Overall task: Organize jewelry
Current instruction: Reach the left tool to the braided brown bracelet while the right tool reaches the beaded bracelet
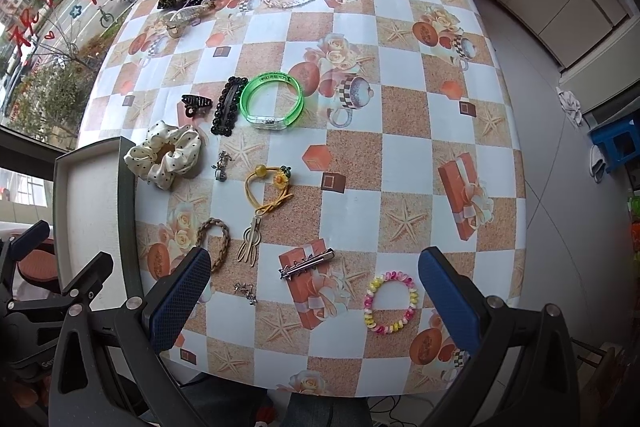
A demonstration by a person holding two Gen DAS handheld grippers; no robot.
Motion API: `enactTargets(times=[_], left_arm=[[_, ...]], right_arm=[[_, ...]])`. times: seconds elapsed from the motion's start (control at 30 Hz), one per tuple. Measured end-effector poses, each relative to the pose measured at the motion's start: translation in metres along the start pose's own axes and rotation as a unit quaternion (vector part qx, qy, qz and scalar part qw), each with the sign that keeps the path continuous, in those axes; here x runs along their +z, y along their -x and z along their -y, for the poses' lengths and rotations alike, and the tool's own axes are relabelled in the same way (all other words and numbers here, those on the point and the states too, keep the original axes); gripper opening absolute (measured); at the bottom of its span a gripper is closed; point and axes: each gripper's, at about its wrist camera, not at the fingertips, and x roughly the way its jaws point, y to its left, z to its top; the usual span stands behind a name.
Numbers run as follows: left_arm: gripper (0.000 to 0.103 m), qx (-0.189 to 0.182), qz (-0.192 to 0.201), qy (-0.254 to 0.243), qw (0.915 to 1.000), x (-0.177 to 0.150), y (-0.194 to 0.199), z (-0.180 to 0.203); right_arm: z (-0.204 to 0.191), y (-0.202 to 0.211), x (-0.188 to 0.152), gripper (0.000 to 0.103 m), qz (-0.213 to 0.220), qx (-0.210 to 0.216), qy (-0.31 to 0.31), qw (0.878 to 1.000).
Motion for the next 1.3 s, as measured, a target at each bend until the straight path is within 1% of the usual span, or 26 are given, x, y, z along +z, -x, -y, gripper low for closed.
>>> enactTargets(times=[0.23, 0.47, 0.57, 0.7, 0.87, 0.9, 0.97, 1.07, 1.17, 1.3], left_arm=[[0.103, 0.0, -0.014, -0.005, 0.9999, 0.001, -0.005, 0.006], [0.103, -0.012, -0.026, -0.012, 0.9995, -0.001, -0.018, 0.012], [0.103, -0.018, -0.036, -0.01, 0.9992, 0.0, -0.028, 0.014], [0.103, -0.04, -0.044, -0.006, 0.9982, 0.003, -0.041, 0.018], [0.103, -0.048, -0.054, -0.022, 0.9972, 0.002, -0.058, 0.033], [0.102, -0.05, -0.056, -0.027, 0.9968, 0.001, -0.062, 0.037], [0.095, -0.051, -0.063, -0.038, 0.996, 0.0, -0.069, 0.043], [0.095, -0.05, -0.071, -0.051, 0.9948, -0.002, -0.08, 0.053], [0.085, -0.054, -0.077, -0.064, 0.9935, -0.001, -0.09, 0.063], [0.085, -0.054, -0.088, -0.058, 0.9929, 0.0, -0.105, 0.067]], right_arm=[[0.009, -0.004, -0.004, 0.103, -0.012, 0.0, -0.015, 1.0], [0.028, -0.016, -0.01, 0.103, -0.032, -0.003, -0.044, 0.999], [0.041, -0.024, -0.016, 0.103, -0.041, -0.005, -0.058, 0.997], [0.061, -0.037, -0.028, 0.103, -0.054, -0.012, -0.079, 0.995], [0.085, -0.056, -0.048, 0.103, -0.076, -0.021, -0.1, 0.992], [0.089, -0.059, -0.052, 0.103, -0.08, -0.021, -0.104, 0.991], [0.095, -0.066, -0.059, 0.103, -0.088, -0.02, -0.107, 0.99], [0.103, -0.079, -0.069, 0.103, -0.1, -0.018, -0.116, 0.988], [0.112, -0.093, -0.076, 0.103, -0.116, -0.014, -0.131, 0.985], [0.117, -0.109, -0.079, 0.103, -0.123, -0.01, -0.137, 0.983]])
